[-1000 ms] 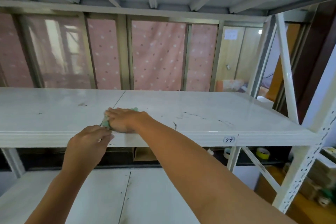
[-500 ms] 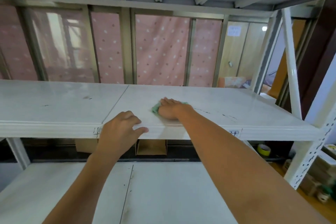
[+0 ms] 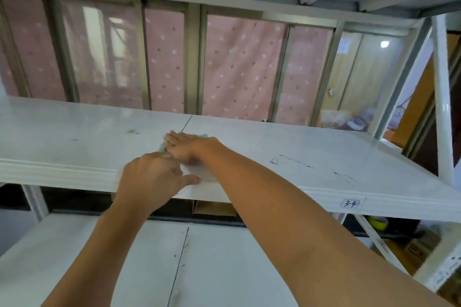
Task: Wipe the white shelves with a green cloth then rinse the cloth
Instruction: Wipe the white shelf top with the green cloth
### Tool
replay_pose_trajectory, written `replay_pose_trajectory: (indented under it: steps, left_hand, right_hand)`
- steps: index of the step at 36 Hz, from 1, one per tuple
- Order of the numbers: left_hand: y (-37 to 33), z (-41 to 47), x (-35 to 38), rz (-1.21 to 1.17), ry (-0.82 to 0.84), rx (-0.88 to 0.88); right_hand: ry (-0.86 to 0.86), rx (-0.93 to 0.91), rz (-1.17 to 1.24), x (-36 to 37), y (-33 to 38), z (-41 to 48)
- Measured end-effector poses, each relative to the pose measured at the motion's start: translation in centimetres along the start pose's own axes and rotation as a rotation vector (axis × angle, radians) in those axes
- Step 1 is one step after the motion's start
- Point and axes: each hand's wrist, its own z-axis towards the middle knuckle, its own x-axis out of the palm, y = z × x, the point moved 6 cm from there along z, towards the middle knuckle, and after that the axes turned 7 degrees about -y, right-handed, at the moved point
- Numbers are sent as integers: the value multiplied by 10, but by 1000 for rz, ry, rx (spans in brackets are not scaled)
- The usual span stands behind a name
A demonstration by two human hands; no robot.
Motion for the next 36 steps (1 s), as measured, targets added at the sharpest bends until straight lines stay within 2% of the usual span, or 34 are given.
replay_pose_trajectory:
  steps: [3,7,11,15,20,26,36]
  left_hand:
    - [-2,3,1,43,-12,66]
    - [-3,5,1,68,-7,126]
    - [-5,7,2,147,31,94]
    - [-6,7,2,154,200,-31]
    - [-6,5,-1,118,224,-115]
    - [-6,5,-3,101,182,-78]
    - [-4,9,-2,97,193,-70]
  right_hand:
    - [4,66,1,-4,-16,15]
    - [-43,249,33,-9,-52,22]
    - [-67,430,79,-7,-89,16]
    - [-110,536,89,-1,-107,-7]
    - [-140,604,95,6,-115,-51]
    - [-148,629,57,12,-113,-96]
    - [-88,590,57,-3,-110,-46]
